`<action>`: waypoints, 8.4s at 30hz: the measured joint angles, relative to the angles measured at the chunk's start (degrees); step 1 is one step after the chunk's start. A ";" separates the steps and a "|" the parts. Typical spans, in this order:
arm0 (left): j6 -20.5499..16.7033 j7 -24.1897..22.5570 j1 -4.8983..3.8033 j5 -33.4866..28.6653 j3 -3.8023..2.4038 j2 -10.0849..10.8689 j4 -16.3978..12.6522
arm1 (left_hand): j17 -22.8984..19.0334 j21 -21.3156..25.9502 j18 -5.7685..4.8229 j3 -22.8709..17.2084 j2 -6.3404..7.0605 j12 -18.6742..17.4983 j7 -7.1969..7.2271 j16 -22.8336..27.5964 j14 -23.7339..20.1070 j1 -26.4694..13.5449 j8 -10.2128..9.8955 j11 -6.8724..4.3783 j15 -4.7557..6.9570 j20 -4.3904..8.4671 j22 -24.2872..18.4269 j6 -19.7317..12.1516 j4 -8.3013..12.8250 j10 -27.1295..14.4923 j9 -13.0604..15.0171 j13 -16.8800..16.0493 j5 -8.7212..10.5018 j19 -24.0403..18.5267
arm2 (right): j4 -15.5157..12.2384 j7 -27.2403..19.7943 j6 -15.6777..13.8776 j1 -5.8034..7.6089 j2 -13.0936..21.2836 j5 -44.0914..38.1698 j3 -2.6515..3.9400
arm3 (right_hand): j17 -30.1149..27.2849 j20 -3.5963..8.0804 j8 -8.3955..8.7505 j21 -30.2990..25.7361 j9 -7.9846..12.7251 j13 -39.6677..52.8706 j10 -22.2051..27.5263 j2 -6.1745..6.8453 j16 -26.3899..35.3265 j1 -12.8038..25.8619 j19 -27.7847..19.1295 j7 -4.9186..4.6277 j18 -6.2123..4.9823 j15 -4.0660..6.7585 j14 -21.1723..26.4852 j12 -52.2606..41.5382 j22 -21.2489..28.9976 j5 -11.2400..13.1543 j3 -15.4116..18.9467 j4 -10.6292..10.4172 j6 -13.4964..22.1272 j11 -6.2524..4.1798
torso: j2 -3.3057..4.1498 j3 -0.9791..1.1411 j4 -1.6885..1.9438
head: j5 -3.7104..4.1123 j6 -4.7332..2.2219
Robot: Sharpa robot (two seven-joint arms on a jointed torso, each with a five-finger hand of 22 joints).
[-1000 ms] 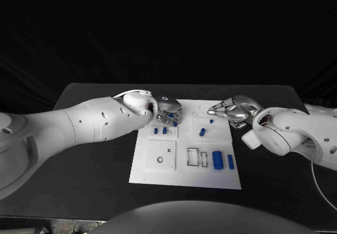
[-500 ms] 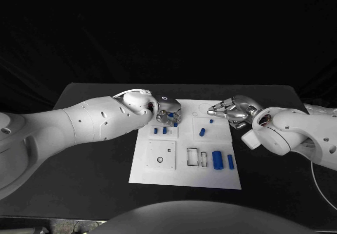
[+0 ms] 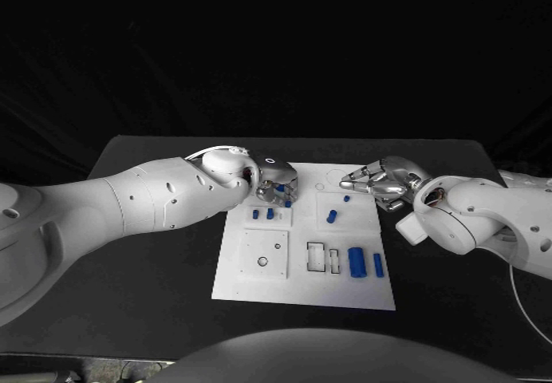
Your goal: Assemble the parts on the task board
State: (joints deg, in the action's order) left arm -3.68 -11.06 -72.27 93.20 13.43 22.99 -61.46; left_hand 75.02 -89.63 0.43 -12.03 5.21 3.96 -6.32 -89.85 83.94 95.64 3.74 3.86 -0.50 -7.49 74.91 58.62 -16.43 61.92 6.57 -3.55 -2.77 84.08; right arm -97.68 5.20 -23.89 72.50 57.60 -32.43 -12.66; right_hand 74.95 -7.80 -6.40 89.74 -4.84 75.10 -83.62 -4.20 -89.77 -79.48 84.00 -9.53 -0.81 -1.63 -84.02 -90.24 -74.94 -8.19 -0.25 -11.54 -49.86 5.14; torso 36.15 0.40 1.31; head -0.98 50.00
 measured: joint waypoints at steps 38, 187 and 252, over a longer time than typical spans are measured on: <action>0.82 -0.47 -0.08 0.18 -0.08 -0.64 0.24 | 0.00 0.97 0.00 -3.52 -0.69 0.19 0.94 0.00 -0.01 1.16 1.93 -1.52 1.24 0.00 0.00 3.67 0.19 3.01 0.38 0.01 0.00 0.00 | -0.02 0.27 0.27 0.00 -0.06 0.00 0.00 | -0.02 0.00 -0.23 0.00 0.00 -0.05 0.00 0.00 0.00 0.00 0.00 0.00 0.00 0.00 0.00 0.03 0.03 0.00 0.00 0.00 0.00 0.00 | 0.01 0.02 -0.03 | 0.10 0.00; 0.21 0.07 -1.83 -0.66 0.10 6.83 -3.84 | -0.01 0.89 0.00 -4.27 -1.17 -0.20 0.62 0.00 0.19 0.46 1.97 -1.21 1.01 0.41 0.01 6.54 0.00 6.98 1.00 0.01 0.24 -0.01 | 0.35 1.04 1.07 -0.03 -0.05 0.19 -0.01 | -0.03 0.00 -0.22 0.00 0.00 -0.04 0.01 0.01 0.00 -0.01 0.00 0.00 0.00 0.00 0.00 -0.12 0.01 0.00 0.00 0.00 0.00 0.00 | 0.03 0.02 -0.06 | -0.39 0.00; -9.50 0.56 -1.76 -4.05 -0.35 16.43 -12.00 | -0.01 3.15 0.01 5.42 6.97 0.03 -1.99 2.35 0.19 -15.78 1.80 1.79 -1.24 -0.01 0.00 -8.59 -0.48 -0.48 -1.99 -0.15 0.23 0.00 | 1.44 1.33 1.20 2.13 -0.44 -1.40 -0.03 | -0.05 -0.42 -0.89 0.00 0.06 0.22 1.25 -0.39 0.00 -1.03 0.00 -0.10 0.00 -0.44 -0.01 2.23 0.00 0.00 0.88 -0.25 -0.08 0.43 | 0.02 -0.02 0.09 | 0.38 0.00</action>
State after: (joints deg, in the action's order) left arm -13.18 -10.51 -74.02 89.14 13.08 39.43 -73.46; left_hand 75.01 -86.48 0.44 -6.62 12.19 3.99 -8.31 -87.50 84.13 79.86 5.54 5.64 -1.74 -7.50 74.91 50.03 -16.91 61.44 4.59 -3.70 -2.54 84.07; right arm -96.24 6.52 -22.70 74.62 57.16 -33.84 -12.69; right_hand 74.90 -8.22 -7.30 89.74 -4.77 75.32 -82.37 -4.58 -89.77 -80.51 84.00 -9.63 -0.81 -2.07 -84.03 -88.00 -74.94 -8.19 0.63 -11.78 -49.95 5.57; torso 36.17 0.37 1.40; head -0.59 50.00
